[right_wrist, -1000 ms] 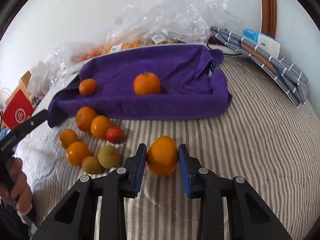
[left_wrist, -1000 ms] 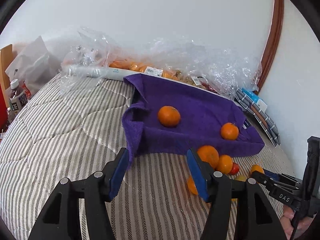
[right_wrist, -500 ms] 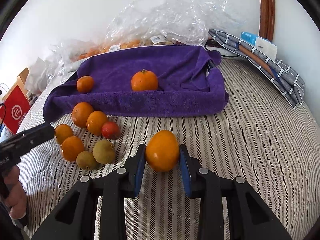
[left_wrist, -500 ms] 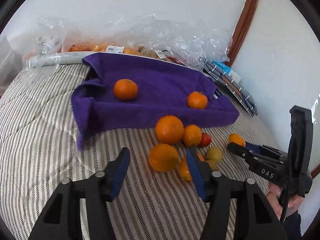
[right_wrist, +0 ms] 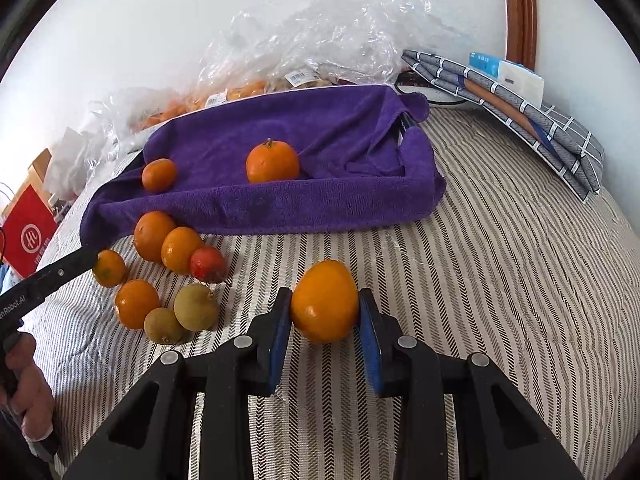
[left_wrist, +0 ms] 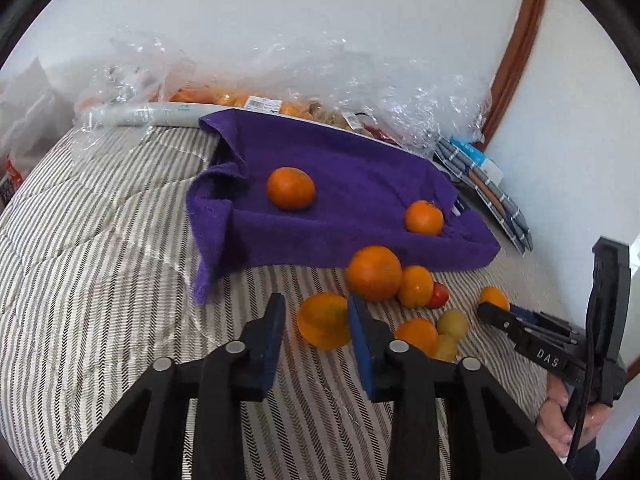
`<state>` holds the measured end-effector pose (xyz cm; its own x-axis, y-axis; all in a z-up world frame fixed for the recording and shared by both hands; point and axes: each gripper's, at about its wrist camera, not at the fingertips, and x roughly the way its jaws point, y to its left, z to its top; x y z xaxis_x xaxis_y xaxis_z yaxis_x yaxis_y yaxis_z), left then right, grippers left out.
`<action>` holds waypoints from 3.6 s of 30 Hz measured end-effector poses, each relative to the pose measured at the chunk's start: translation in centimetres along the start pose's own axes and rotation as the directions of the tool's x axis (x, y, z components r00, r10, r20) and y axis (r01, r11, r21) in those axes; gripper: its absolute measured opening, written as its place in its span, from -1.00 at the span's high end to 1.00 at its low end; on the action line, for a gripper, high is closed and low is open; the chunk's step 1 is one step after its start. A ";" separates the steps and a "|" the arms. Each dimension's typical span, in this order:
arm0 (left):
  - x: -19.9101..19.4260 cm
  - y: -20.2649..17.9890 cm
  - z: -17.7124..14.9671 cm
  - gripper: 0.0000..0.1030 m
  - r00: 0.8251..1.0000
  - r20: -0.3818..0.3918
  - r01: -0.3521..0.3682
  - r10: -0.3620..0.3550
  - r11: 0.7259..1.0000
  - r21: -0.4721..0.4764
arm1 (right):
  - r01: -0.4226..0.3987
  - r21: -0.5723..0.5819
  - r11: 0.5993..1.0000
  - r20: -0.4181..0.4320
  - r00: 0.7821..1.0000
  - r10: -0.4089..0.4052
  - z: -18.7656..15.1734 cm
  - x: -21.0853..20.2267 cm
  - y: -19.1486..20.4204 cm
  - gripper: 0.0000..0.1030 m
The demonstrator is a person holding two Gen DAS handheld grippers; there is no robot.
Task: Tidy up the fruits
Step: 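Grasp an orange with the left gripper while the right gripper holds its orange, then carry both held oranges up onto the purple towel, then open both grippers to release the oranges onto the towel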
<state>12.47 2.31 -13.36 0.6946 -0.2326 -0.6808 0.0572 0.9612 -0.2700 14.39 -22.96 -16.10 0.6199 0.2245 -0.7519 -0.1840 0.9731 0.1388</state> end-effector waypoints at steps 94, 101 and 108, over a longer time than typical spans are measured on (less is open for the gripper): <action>6.4 -0.4 7.3 0.38 0.997 0.081 0.008 0.001 0.993 -0.116 | -0.127 -0.004 0.992 0.023 0.992 0.127 10.3 7.3 -3.3 0.37; 7.4 -1.5 6.7 0.37 0.999 0.037 -0.002 0.005 0.996 -0.086 | -0.126 0.031 0.992 0.035 0.992 0.125 10.6 6.9 -3.9 0.37; 8.1 -2.3 6.4 0.37 0.999 0.017 -0.040 0.041 0.998 -0.046 | -0.105 0.015 0.994 0.047 0.993 0.104 10.6 6.7 -3.6 0.36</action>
<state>22.53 -0.85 -13.85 0.7087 -0.1906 -0.6793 -0.0037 0.9618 -0.2737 27.25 -24.41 -14.82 0.6323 0.3266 -0.7025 -0.2366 0.9449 0.2264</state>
